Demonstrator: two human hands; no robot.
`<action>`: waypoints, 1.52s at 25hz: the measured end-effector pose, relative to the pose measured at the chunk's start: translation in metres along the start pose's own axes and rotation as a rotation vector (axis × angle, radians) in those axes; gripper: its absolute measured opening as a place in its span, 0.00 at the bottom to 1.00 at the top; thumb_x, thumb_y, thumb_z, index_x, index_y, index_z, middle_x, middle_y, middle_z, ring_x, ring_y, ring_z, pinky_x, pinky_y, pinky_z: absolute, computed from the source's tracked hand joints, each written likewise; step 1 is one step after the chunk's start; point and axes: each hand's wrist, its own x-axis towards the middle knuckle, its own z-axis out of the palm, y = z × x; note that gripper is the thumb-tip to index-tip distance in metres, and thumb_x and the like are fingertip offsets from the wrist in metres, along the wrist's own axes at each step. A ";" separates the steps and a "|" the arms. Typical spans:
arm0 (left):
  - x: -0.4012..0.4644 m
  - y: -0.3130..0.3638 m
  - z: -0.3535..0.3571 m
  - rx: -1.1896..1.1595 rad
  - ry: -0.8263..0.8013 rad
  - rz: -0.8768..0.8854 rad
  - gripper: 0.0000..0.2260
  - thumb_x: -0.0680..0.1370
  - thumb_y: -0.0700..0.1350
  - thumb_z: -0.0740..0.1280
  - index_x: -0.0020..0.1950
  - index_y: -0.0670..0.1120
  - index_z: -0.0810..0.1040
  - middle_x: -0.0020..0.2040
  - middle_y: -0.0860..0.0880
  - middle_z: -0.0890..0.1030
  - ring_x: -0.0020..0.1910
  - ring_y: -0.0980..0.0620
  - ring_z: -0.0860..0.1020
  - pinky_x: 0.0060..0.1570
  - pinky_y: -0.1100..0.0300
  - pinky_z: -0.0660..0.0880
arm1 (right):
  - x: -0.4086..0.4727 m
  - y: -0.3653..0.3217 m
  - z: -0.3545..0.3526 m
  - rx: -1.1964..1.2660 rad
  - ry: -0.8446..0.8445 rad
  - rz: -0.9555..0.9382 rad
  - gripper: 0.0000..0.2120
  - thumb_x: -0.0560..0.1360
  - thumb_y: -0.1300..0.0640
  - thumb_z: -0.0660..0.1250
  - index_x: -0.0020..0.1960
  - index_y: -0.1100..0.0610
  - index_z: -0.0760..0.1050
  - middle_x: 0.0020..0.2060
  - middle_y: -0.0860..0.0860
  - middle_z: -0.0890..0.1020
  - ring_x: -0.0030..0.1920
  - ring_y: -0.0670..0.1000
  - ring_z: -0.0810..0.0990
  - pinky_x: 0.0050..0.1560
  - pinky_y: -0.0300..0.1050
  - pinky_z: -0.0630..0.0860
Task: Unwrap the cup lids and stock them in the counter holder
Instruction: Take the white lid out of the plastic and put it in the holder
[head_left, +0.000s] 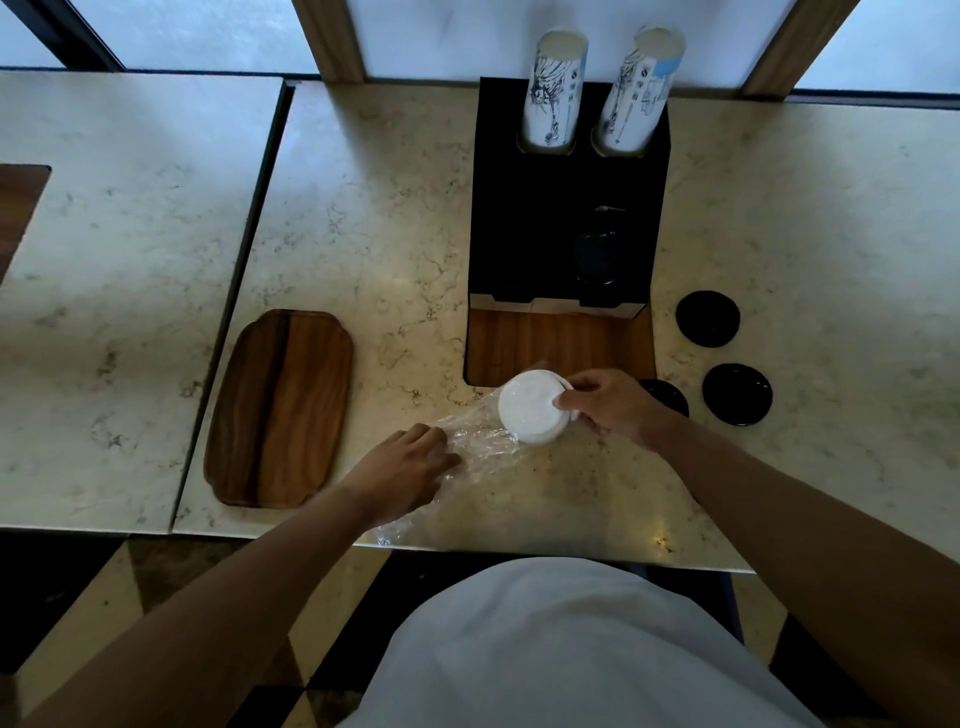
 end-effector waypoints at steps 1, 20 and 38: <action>-0.002 0.000 0.000 0.003 0.003 -0.024 0.23 0.82 0.53 0.63 0.77 0.52 0.69 0.73 0.45 0.71 0.70 0.45 0.69 0.67 0.51 0.71 | 0.000 0.002 -0.001 0.030 0.026 0.002 0.10 0.74 0.51 0.74 0.54 0.50 0.80 0.39 0.51 0.85 0.31 0.46 0.79 0.30 0.39 0.75; -0.013 -0.009 -0.007 -0.145 0.297 -0.662 0.15 0.80 0.45 0.65 0.65 0.41 0.78 0.58 0.42 0.80 0.54 0.44 0.78 0.53 0.49 0.77 | 0.004 -0.006 0.027 0.339 0.180 0.059 0.21 0.76 0.47 0.69 0.66 0.54 0.75 0.52 0.53 0.81 0.43 0.50 0.80 0.39 0.42 0.76; 0.113 0.020 -0.082 -1.582 0.452 -0.807 0.14 0.80 0.48 0.72 0.59 0.39 0.82 0.49 0.42 0.87 0.47 0.46 0.87 0.45 0.54 0.85 | 0.017 -0.042 0.016 0.378 0.236 -0.010 0.19 0.73 0.48 0.73 0.60 0.53 0.73 0.56 0.52 0.82 0.47 0.50 0.85 0.47 0.45 0.81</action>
